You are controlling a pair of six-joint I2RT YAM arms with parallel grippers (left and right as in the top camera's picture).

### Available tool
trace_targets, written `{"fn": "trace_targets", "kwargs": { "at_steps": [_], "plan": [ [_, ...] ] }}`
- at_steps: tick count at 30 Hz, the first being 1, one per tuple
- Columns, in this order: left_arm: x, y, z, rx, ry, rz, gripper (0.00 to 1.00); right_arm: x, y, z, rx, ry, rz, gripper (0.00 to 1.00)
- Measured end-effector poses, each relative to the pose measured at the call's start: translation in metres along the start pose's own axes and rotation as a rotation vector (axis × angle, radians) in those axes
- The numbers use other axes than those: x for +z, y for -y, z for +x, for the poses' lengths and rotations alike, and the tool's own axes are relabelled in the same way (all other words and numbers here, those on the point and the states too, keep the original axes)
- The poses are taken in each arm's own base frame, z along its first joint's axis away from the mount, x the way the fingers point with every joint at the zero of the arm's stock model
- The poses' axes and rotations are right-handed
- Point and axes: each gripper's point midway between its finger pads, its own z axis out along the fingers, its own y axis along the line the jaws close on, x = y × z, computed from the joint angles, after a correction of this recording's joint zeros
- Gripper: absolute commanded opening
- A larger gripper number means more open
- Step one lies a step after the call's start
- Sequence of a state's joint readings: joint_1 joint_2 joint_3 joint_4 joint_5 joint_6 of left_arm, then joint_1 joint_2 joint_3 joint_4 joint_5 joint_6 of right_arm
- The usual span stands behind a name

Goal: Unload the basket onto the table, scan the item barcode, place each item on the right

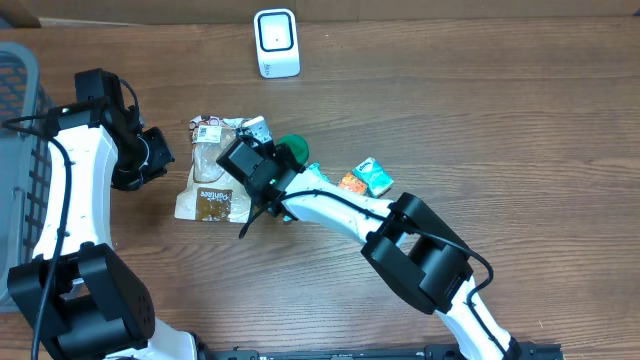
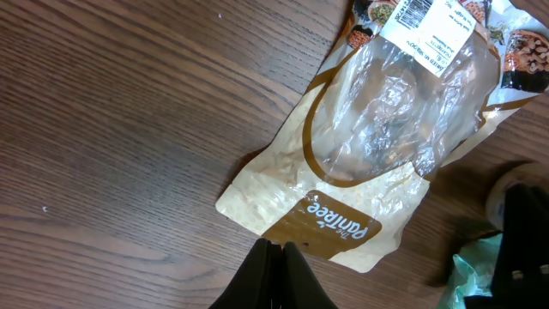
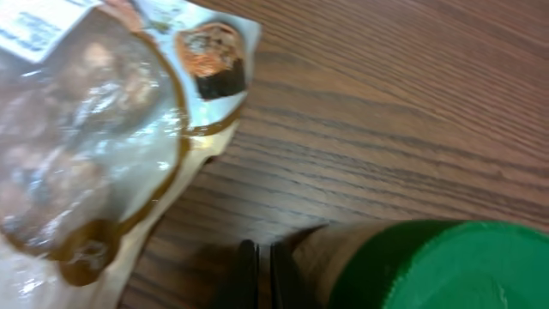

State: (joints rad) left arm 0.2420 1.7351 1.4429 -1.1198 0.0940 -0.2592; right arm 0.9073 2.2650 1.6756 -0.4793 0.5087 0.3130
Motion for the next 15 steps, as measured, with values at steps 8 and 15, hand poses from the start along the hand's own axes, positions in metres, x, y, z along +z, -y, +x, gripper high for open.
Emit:
{"fn": "trace_targets", "kwargs": {
  "at_steps": [8,15],
  "plan": [
    [0.000,0.000,0.000,0.000,0.000,0.000,0.04,0.009,0.023,0.002,0.052,-0.033,0.037,0.04],
    [0.000,0.000,-0.001,0.000,0.002,0.001,0.05,0.012,0.028,-0.001,0.096,-0.087,-0.028,0.07]
  ]
}}
